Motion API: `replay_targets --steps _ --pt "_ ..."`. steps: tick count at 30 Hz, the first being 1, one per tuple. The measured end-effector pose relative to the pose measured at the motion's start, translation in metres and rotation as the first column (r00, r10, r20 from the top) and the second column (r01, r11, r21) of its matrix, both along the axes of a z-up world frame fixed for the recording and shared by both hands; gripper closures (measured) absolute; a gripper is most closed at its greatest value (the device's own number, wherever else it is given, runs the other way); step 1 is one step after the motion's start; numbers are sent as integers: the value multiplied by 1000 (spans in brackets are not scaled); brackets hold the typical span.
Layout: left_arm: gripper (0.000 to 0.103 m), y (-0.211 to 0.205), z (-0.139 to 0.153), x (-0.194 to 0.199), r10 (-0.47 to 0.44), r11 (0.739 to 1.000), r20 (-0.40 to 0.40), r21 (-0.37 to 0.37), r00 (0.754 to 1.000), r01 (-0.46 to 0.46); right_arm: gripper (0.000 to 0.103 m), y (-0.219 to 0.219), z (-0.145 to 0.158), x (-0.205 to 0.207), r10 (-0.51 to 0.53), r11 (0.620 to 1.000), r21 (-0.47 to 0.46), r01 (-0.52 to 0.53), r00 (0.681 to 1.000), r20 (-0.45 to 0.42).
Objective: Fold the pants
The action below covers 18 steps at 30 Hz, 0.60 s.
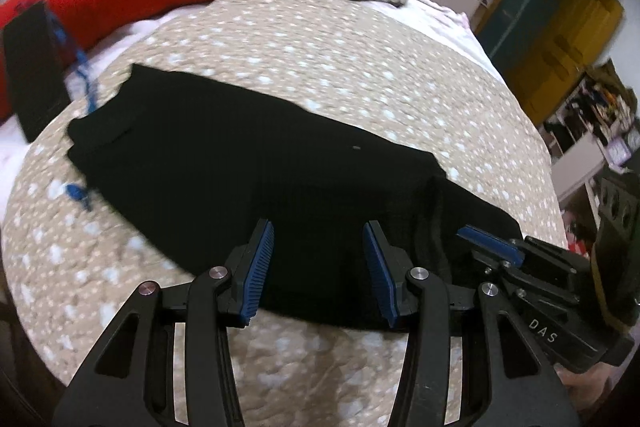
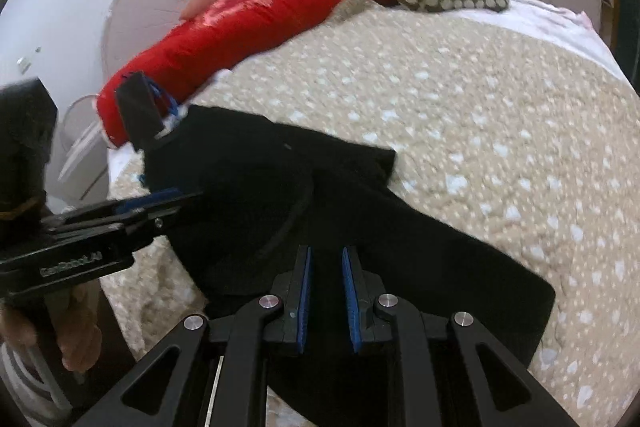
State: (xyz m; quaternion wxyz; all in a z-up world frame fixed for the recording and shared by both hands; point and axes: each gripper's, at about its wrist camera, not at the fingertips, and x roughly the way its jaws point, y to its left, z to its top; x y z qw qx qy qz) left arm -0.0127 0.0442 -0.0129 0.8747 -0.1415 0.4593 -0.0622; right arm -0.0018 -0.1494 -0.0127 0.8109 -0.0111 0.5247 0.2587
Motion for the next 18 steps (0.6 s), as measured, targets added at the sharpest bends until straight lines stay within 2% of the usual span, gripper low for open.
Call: replay_targets --steps 1,2,3,5,8,10,11,12,14,16,18 --pt "53 4 0 -1 10 1000 -2 -8 1000 -10 88 4 -2 1 12 1000 8 -12 1000 -5" --pt "45 13 0 -3 29 999 -5 -27 1000 -29 88 5 -6 2 22 1000 3 -22 1000 -16" --pt "41 22 0 -6 47 998 -6 -48 999 -47 88 8 -13 3 34 999 -7 -34 999 -27" --pt "41 38 -1 -10 89 992 -11 -83 996 -90 88 10 -16 4 38 999 0 -38 999 -21" --pt "41 59 -4 -16 159 982 -21 -99 987 -161 86 9 -1 11 29 1000 7 -29 999 -26" --pt "41 71 -8 -20 209 971 -20 -114 978 -210 79 13 14 16 29 998 46 -30 999 21" --pt "41 77 -11 -22 233 965 -22 -123 972 -234 68 19 19 20 41 997 70 -43 999 30" --pt "41 83 -14 -24 263 954 -27 -141 965 -264 59 26 22 25 61 994 91 -63 998 31" --pt "41 92 -17 -24 289 941 -37 -173 957 -291 59 49 22 36 110 988 109 -113 993 33" --pt "35 99 -22 -23 310 929 -49 -198 949 -314 59 76 17 52 152 984 94 -154 988 27" --pt "33 103 -24 -23 328 917 -48 -223 943 -330 58 107 10 67 200 976 81 -201 980 12"
